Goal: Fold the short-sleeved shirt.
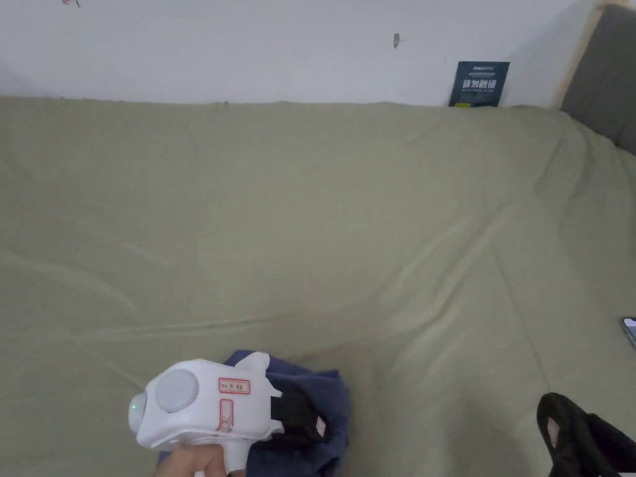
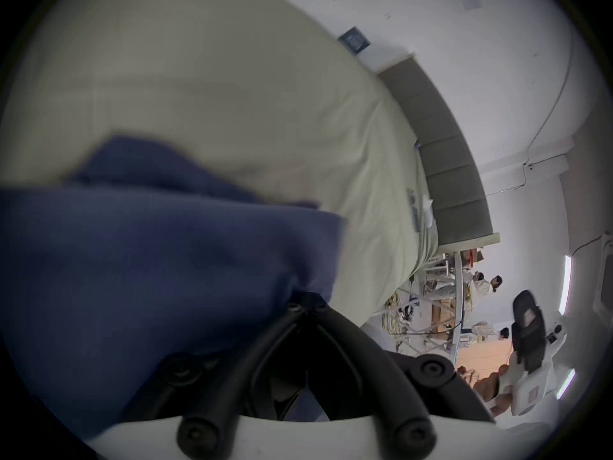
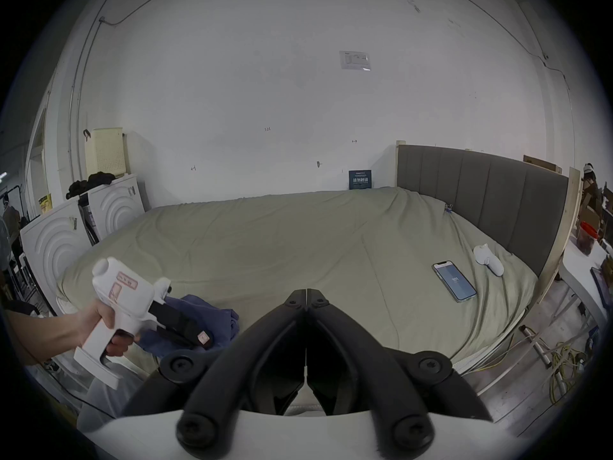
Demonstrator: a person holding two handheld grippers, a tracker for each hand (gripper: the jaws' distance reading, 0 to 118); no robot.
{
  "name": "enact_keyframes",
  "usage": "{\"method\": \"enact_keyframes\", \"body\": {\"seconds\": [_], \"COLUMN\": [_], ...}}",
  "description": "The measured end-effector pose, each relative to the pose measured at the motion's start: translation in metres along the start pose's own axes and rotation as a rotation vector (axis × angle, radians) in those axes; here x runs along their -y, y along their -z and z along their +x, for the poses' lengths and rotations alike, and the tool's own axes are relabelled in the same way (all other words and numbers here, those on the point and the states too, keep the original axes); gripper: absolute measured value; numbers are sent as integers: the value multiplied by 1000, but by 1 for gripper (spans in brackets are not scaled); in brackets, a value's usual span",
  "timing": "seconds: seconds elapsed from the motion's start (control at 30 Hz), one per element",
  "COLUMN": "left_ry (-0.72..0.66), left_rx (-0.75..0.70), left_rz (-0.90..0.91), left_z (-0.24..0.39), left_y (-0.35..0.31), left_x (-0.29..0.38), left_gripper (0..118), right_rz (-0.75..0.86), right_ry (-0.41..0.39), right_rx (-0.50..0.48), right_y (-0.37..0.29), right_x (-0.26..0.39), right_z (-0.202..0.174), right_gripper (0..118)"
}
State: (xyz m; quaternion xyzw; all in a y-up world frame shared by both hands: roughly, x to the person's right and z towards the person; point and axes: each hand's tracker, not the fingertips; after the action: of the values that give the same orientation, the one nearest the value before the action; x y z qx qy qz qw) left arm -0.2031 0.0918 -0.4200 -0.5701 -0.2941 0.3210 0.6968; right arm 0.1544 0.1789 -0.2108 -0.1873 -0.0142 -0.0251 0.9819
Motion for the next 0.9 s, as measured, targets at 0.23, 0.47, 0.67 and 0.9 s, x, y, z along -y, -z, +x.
{"method": "enact_keyframes", "body": {"seconds": [0.23,0.47,0.67,0.9], "left_ry": [143,191,126,42], "left_rx": [-72,-359,-445,-310], "left_rz": [73,276,293,232], "left_z": [34,46,8,-44], "left_y": [-66,-161,-182,-182], "left_x": [14,49,39,19], "left_gripper": [0,0,0,0], "right_rz": [-46,-313,-608,-772], "right_ry": [-31,151,416,806], "right_rx": [-93,-529,-793,-916], "right_y": [16,97,201,246], "right_x": [-4,-5,35,107], "right_z": [-15,-67,-102,-62], "right_gripper": [1,1,1,1]}}
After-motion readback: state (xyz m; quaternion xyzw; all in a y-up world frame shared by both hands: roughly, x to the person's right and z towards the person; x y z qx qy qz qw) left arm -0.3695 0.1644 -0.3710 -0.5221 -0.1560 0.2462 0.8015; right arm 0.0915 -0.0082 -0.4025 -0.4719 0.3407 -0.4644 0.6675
